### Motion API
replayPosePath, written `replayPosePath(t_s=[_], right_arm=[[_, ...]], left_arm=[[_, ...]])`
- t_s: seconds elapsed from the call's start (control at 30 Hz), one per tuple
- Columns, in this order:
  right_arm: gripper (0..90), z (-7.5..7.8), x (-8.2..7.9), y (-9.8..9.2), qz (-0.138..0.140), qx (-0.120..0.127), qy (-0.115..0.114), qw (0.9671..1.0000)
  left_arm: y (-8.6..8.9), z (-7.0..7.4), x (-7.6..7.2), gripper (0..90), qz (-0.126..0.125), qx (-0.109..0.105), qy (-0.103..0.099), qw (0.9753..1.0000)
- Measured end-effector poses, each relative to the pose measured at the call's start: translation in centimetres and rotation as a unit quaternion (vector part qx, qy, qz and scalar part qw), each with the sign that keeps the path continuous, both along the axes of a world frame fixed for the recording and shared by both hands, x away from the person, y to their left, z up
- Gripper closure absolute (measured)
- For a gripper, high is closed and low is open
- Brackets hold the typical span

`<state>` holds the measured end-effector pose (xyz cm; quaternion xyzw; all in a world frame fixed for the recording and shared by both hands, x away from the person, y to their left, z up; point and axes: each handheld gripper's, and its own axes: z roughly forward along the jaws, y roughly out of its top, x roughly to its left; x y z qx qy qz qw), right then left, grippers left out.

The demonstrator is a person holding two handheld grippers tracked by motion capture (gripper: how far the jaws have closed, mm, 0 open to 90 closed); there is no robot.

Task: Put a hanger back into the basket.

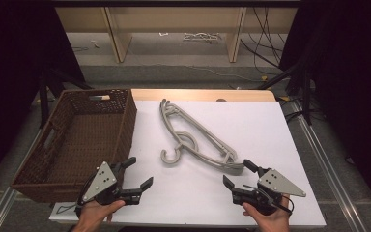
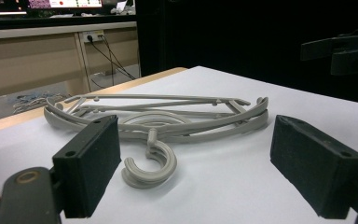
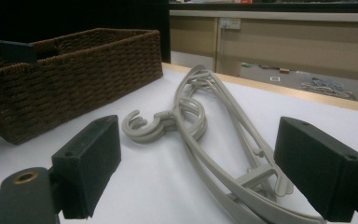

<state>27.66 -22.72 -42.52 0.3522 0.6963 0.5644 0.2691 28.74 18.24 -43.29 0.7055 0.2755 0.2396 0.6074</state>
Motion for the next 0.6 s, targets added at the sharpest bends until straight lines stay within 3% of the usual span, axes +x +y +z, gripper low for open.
replayPosePath(t_s=[0.6], right_arm=[[15.9,0.08,0.01,0.09,0.000,-0.016,0.007,0.9999]], left_arm=[[-0.19,-0.03,0.03,15.7,-0.005,0.002,0.002,1.0000]])
